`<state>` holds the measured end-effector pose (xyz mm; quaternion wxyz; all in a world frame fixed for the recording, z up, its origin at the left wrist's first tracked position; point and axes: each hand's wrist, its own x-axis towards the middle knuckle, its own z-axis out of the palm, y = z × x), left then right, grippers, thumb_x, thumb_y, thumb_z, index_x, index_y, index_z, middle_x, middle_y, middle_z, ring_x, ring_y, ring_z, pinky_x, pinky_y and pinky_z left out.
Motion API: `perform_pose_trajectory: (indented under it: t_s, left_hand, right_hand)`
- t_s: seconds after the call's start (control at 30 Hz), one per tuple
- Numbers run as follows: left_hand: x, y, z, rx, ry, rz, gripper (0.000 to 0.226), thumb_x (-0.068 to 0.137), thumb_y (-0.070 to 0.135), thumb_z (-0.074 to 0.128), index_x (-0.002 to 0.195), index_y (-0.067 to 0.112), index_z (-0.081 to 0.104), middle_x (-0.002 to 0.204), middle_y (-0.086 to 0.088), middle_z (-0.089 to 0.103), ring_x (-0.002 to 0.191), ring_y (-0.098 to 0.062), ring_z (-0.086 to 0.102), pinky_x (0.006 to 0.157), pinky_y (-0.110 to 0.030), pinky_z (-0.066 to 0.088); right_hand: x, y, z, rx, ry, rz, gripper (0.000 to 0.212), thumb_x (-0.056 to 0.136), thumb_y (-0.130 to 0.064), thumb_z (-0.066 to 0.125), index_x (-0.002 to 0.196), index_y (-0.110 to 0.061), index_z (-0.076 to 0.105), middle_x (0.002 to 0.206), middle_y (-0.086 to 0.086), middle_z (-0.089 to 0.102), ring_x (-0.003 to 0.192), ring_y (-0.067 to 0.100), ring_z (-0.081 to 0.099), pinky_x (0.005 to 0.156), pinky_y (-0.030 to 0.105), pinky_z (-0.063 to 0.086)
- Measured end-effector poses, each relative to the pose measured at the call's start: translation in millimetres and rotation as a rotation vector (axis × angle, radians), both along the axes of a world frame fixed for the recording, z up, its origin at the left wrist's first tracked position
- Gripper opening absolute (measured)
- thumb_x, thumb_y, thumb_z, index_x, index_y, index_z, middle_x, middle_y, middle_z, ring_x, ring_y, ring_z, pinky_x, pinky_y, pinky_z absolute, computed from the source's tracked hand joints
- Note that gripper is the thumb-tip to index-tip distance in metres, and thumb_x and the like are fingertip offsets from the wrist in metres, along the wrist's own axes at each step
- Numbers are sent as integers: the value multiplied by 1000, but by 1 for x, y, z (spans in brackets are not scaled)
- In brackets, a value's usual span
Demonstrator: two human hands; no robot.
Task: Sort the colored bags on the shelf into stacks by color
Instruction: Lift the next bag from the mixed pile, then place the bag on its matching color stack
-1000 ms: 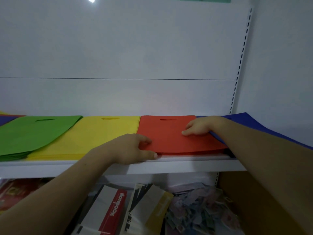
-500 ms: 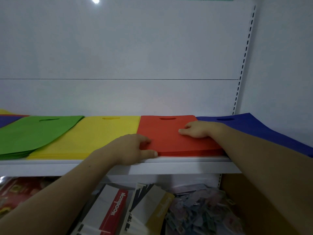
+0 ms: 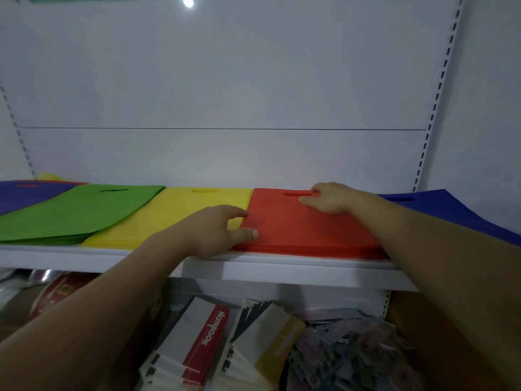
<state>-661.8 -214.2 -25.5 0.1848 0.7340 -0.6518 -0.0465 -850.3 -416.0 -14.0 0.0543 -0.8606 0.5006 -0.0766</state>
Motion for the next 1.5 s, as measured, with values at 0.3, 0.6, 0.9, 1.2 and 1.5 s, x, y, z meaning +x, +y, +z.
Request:
perform_pose_trajectory:
  t_s: [0.3, 0.6, 0.9, 1.2, 1.5]
  left_hand:
    - [76, 61, 18, -139, 54, 124, 61, 85, 50, 58, 139, 26, 41, 147, 2, 39, 133, -17, 38, 104, -29, 30]
    - [202, 181, 17, -142, -21, 279, 65, 85, 51, 59, 142, 28, 37, 150, 3, 35, 135, -16, 34, 106, -29, 28]
    - [334, 292, 9, -133, -39, 451, 66, 84, 50, 60, 141, 27, 39, 147, 7, 39, 134, -14, 37, 108, -32, 31]
    - [430, 307, 5, -140, 6, 547, 66, 85, 51, 58, 142, 28, 36, 149, 6, 36, 132, -16, 39, 107, -34, 32]
    - [533, 261, 4, -113, 37, 583, 62, 86, 50, 57, 141, 29, 37, 146, 1, 41, 130, -20, 41, 103, -36, 36]
  right_hand:
    - [93, 64, 15, -121, -211, 116, 73, 88, -64, 46, 143, -17, 37, 146, 13, 39, 131, 30, 40, 105, 38, 37]
    - [256, 160, 20, -51, -250, 289, 72, 90, -62, 45, 145, -18, 33, 149, 10, 35, 133, 28, 38, 102, 37, 36]
    - [419, 252, 19, -32, -217, 434, 72, 90, -61, 47, 145, -17, 35, 149, 10, 37, 134, 28, 37, 105, 35, 34]
    - [542, 252, 18, -36, -142, 482, 67, 89, -62, 47, 137, -15, 42, 138, 9, 49, 122, 28, 48, 98, 35, 41]
    - [637, 196, 12, -5, -23, 420, 67, 90, -61, 47, 136, -12, 44, 138, 10, 49, 123, 28, 47, 101, 33, 40]
